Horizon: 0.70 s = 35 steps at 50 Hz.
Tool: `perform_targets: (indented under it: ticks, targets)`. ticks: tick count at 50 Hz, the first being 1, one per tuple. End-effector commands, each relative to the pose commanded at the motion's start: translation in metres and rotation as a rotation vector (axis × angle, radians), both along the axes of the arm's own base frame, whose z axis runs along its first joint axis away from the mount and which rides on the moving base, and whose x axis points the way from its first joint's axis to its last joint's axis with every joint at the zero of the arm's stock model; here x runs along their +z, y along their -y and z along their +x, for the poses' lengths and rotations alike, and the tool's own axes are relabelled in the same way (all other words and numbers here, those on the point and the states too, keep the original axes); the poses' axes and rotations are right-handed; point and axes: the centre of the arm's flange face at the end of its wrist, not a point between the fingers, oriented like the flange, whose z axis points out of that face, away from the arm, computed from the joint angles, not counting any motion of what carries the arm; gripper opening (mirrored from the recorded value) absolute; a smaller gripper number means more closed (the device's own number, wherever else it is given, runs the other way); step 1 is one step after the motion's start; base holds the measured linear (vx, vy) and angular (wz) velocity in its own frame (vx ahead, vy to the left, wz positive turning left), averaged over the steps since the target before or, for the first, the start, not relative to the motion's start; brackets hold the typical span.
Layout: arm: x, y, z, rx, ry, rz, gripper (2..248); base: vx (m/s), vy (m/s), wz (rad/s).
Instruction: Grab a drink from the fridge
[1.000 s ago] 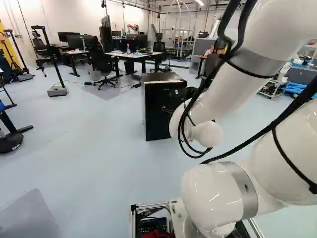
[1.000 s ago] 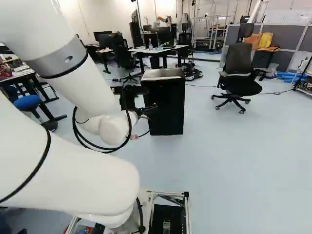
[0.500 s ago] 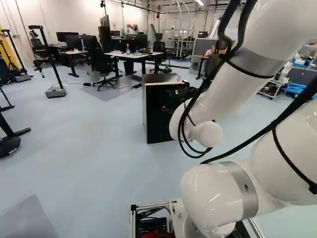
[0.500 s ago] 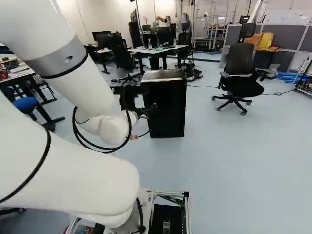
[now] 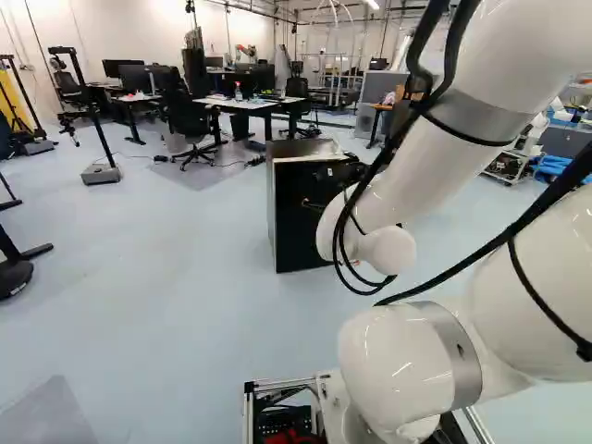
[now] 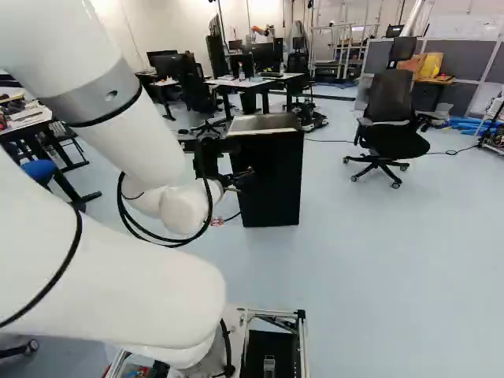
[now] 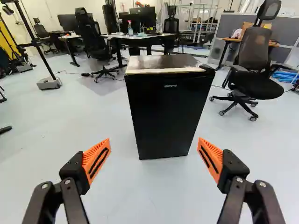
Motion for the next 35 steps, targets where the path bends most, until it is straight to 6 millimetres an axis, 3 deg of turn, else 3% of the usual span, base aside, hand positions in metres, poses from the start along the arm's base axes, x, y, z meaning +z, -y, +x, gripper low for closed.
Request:
perform_targets:
  ticks: [35]
  targets:
    - [0.0,0.0,0.0,0.0,0.0,0.0,247,0.091,0.03,-0.013]
